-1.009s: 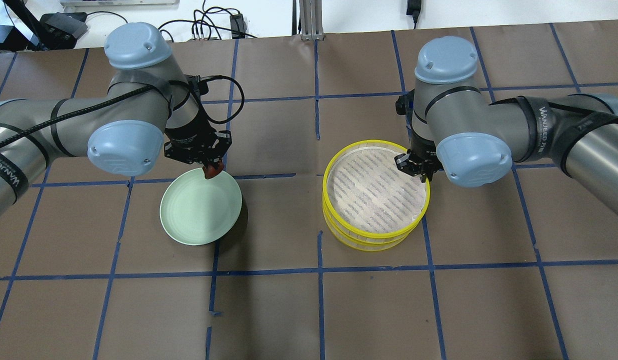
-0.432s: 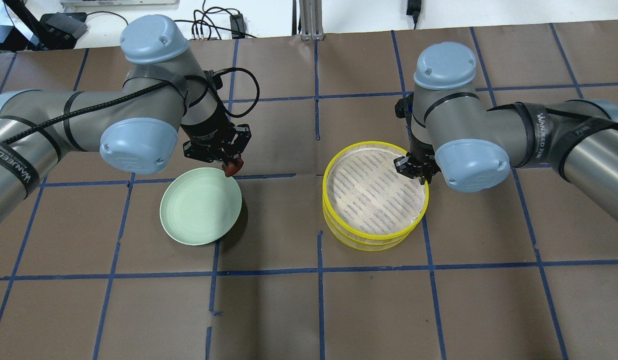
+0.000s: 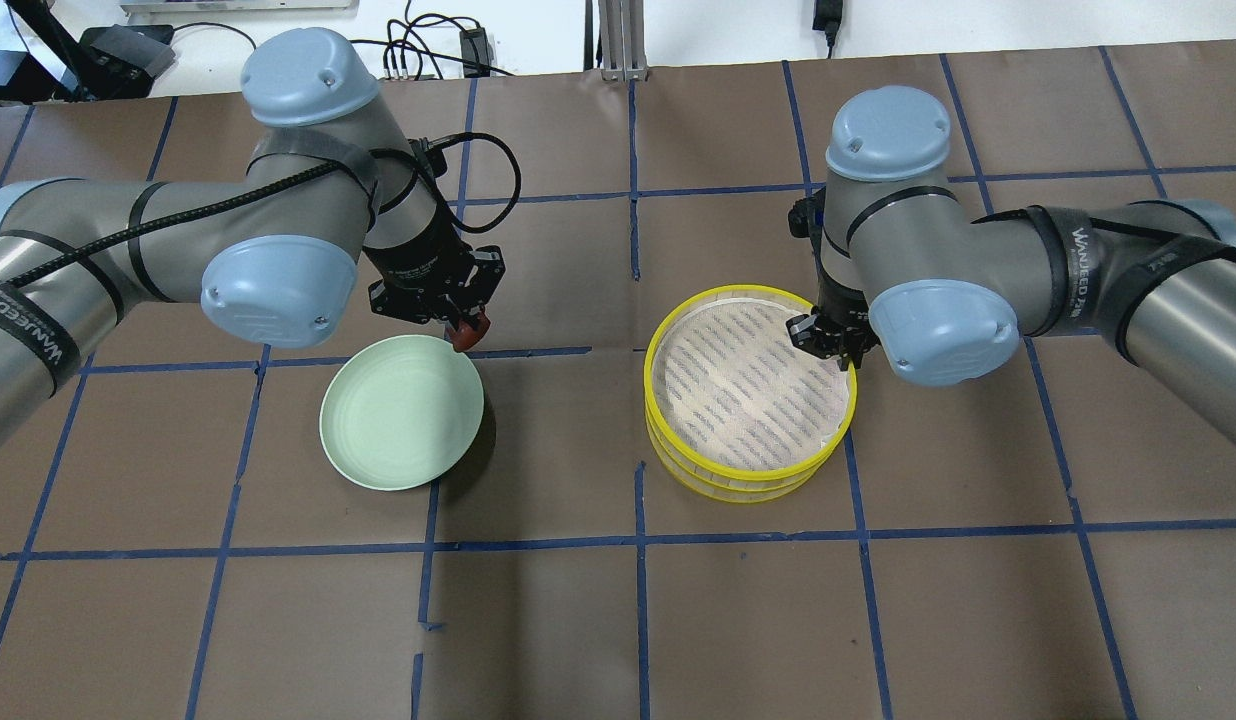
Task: Place buns in different layers of steamer
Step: 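Carry the brown bun over the steamer with the left gripper while the right rises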
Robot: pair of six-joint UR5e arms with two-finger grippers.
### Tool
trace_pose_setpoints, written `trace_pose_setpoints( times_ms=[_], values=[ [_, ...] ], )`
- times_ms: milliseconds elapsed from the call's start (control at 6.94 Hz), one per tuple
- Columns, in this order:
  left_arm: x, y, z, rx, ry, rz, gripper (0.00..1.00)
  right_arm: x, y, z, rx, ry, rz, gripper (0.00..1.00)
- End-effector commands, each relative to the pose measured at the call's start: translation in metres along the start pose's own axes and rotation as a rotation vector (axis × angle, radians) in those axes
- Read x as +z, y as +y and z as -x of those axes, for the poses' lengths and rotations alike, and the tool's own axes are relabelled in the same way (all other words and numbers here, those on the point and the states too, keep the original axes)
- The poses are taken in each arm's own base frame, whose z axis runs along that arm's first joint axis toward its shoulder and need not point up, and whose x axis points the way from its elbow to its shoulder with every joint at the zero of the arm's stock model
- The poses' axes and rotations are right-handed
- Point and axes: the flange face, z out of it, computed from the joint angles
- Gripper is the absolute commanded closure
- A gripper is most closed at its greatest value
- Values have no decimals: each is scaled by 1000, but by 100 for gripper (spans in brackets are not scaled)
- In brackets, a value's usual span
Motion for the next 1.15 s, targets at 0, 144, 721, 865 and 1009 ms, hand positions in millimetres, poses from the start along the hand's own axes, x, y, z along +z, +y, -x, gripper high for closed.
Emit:
trace_pose_setpoints(
  times_ms=[0, 144, 721, 865, 1009],
  values=[
    [-11, 0, -21, -100, 158, 13, 94, 2, -1, 0, -15, 5, 9, 6],
    [-19, -1, -29, -125, 208, 19, 94, -9, -5, -6, -4, 2, -11, 0],
    [-22, 71, -132, -240, 285, 9, 93, -176, -2, -54, 23, -82, -66, 0],
    [-13, 80, -149, -269, 298, 10, 92, -222, 2, -55, 30, -129, -103, 1],
    [5, 88, -165, -262, 295, 21, 85, -235, 7, -56, 42, -127, -118, 1]
  ],
)
